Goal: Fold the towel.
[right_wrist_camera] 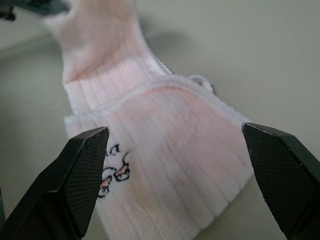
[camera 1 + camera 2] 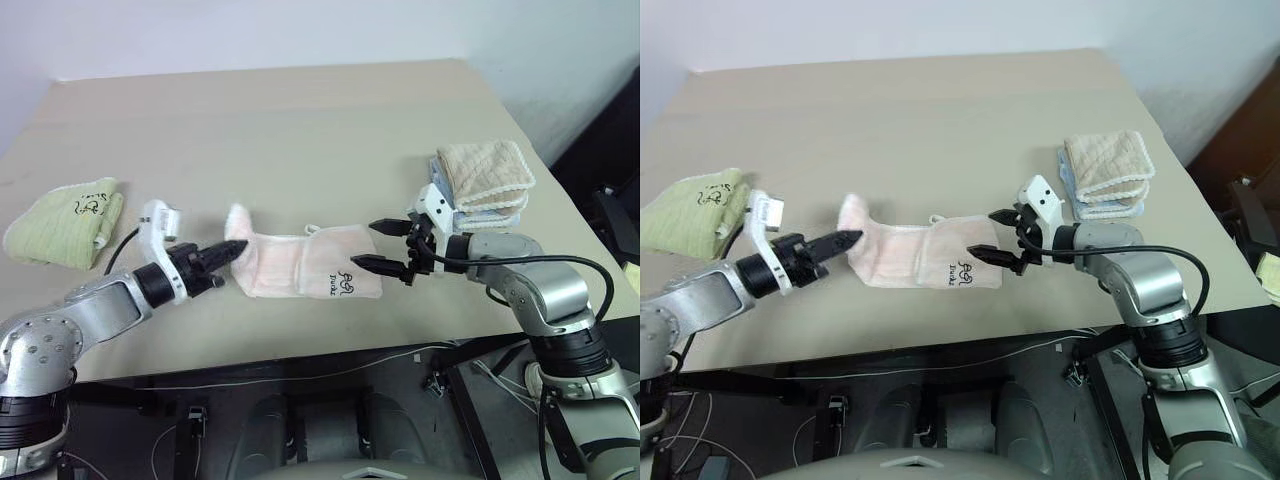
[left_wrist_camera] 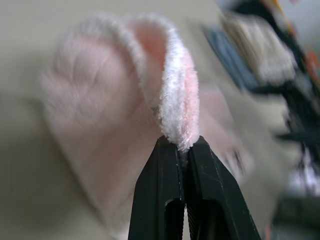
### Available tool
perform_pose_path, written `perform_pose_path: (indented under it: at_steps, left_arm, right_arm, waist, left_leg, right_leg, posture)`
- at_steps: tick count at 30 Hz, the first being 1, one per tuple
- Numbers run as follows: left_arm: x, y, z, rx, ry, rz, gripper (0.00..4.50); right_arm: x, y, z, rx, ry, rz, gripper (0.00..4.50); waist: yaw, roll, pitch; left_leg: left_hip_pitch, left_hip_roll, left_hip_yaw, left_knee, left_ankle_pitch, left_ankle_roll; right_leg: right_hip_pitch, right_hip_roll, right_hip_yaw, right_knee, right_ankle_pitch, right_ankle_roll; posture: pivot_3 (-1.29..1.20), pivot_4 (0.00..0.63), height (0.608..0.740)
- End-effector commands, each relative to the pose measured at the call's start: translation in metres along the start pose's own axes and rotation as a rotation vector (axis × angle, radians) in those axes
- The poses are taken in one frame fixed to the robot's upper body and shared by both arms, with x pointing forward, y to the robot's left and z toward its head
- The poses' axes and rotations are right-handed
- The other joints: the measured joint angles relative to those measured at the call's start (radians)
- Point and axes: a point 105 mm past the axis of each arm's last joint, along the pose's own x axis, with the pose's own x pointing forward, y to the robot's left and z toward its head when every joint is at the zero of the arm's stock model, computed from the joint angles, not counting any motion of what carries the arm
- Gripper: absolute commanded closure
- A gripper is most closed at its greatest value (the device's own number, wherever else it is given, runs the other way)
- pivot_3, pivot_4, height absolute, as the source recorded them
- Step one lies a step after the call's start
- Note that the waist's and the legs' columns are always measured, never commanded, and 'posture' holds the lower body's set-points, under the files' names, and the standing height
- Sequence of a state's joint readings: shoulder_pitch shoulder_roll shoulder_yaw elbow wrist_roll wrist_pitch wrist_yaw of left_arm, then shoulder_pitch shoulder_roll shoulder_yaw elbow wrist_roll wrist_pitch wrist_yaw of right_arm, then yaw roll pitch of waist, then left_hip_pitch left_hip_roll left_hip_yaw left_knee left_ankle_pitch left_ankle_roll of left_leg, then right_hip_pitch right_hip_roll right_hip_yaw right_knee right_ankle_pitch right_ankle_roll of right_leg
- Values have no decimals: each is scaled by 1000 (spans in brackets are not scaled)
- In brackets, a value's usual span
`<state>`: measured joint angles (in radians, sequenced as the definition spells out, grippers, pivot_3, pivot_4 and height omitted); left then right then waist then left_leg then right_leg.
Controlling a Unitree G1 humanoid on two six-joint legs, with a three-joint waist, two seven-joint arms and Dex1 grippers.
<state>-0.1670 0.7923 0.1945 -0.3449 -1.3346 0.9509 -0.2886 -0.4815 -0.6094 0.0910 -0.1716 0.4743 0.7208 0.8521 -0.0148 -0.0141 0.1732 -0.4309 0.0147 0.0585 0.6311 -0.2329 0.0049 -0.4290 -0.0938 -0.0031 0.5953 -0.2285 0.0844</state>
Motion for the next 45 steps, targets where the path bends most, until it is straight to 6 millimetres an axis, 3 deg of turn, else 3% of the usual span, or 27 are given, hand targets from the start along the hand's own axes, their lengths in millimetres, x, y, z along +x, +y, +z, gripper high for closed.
perform_pose_path:
  at_steps: [1, 9, 14, 18, 28, 29, 33, 40, 41, 45]
  left_arm:
    - [19, -16, 5, 62, 1, -133, 4485]
    - [74, -36, 10, 94, 42, -314, 4485]
    - [103, -52, 6, 101, 107, -394, 4485]
    - [121, -64, -1, 131, 184, -431, 4485]
    - [128, -73, -11, 180, 299, -465, 4485]
    - [127, -74, -12, 182, 310, -466, 3973]
    - [123, -72, -13, 179, 320, -457, 2701]
    - [104, -63, 17, 187, 181, -423, 272]
    - [98, -52, 23, 184, 147, -391, 44]
    - [75, -24, 39, 207, 51, -326, 44]
  right_arm:
    - [-8, -7, 11, -60, -30, -65, 0]
    - [-10, -14, 15, -26, -89, -154, 0]
    - [-19, -21, 19, -1, -124, -223, 0]
    - [-35, -46, 20, 21, -149, -374, 0]
    - [-48, -56, 15, 39, -163, -492, 0]
    - [-48, -56, 14, 43, -163, -497, 0]
    - [-48, -56, 12, 48, -160, -509, 0]
    - [-49, -59, 23, 40, -204, -507, 0]
    - [-47, -56, 28, 53, -223, -482, 0]
    - [-36, -42, 42, 89, -257, -385, 0]
  waist:
    - [5, 0, 0]
    - [7, -1, 0]
    - [6, -1, 0]
    - [5, -1, 0]
    - [4, -1, 0]
    - [4, -1, 0]
    - [4, -1, 0]
    - [2, -1, 0]
    - [2, -1, 0]
    - [-2, -1, 1]
  left_leg:
    - [0, 0, 0, 1, 0, 0]
    - [-1, -1, -1, 5, 0, 2]
    - [-4, 0, -1, 13, 0, 2]
    - [-4, 0, -2, 16, 0, 2]
    - [-5, 0, -5, 18, 0, 3]
    - [-5, 0, -5, 19, 0, 3]
    - [-4, 0, -5, 20, 0, 3]
    - [-4, 1, -6, 22, 0, 3]
    - [-4, 1, -6, 22, 0, 3]
    - [-3, 1, -6, 21, 0, 2]
  right_leg:
    - [1, 0, 0, 0, 0, 0]
    - [3, 3, -1, 2, 0, 2]
    - [3, 7, -1, 5, 1, 12]
    - [3, 7, -1, 6, 2, 14]
    - [2, 7, -1, 11, 2, 16]
    - [2, 7, -1, 12, 2, 16]
    - [1, 7, -1, 15, 2, 17]
    - [1, 7, 0, 18, 1, 17]
    - [1, 7, 0, 18, 1, 17]
    - [1, 7, 0, 19, 1, 17]
  posture:
    - [0, 150, 740]
    - [0, 150, 740]
    - [0, 150, 740]
    - [0, 150, 740]
    - [0, 150, 740]
    - [0, 150, 740]
    - [0, 150, 740]
    - [0, 150, 740]
    - [0, 150, 740]
    - [0, 150, 740]
